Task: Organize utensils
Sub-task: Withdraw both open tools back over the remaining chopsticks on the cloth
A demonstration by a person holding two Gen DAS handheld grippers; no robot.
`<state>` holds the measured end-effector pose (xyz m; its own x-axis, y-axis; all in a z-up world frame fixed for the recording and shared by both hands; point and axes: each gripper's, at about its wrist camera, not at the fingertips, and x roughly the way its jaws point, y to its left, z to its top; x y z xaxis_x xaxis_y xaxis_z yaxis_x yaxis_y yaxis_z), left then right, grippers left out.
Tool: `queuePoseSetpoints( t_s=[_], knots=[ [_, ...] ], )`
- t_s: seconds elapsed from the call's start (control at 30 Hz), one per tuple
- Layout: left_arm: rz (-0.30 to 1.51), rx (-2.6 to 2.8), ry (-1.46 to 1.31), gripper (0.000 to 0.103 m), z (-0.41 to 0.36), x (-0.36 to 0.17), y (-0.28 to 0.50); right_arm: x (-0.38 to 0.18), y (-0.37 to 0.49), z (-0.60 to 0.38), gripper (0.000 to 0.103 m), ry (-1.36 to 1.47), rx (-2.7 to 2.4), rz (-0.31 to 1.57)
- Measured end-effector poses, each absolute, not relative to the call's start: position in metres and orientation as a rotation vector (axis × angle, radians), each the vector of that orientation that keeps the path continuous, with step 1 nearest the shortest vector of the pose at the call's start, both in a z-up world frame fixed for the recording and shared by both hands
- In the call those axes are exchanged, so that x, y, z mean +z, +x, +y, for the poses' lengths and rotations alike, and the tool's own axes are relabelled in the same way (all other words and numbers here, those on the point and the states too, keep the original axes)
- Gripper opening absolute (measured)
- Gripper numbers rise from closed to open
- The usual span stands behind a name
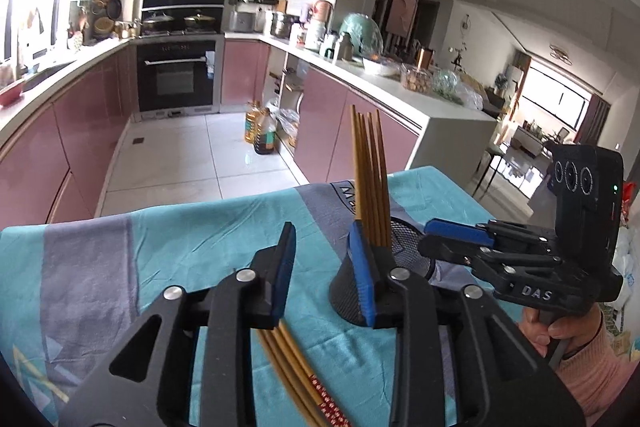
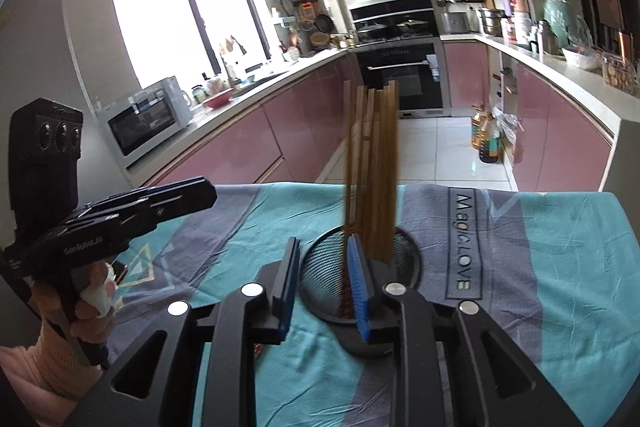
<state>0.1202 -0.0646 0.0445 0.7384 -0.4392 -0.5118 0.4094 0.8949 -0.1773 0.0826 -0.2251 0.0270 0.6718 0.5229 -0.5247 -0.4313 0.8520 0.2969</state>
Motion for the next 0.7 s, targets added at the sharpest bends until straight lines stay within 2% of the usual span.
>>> queuePoseSetpoints(
  t_s=[0.1,0.23,0.7],
  knots=[
    [0.553,-0.43,-0.047,0.047,-0.051,0.039,0.106,0.02,0.069,-0.21,0.032,0.134,0.585,0.654],
    [0.589,-0.398,-0.045,0.049,-0.037,0.019,0.094,0.001,0.058,-0.189,0.037,0.112,0.619,0.701],
    [0.821,-0.34,-0.018,0.048,-0.022,-0.074,0.095,-0.055,0.068,-0.142,0.036,0.092,0.621,0.881]
  ],
)
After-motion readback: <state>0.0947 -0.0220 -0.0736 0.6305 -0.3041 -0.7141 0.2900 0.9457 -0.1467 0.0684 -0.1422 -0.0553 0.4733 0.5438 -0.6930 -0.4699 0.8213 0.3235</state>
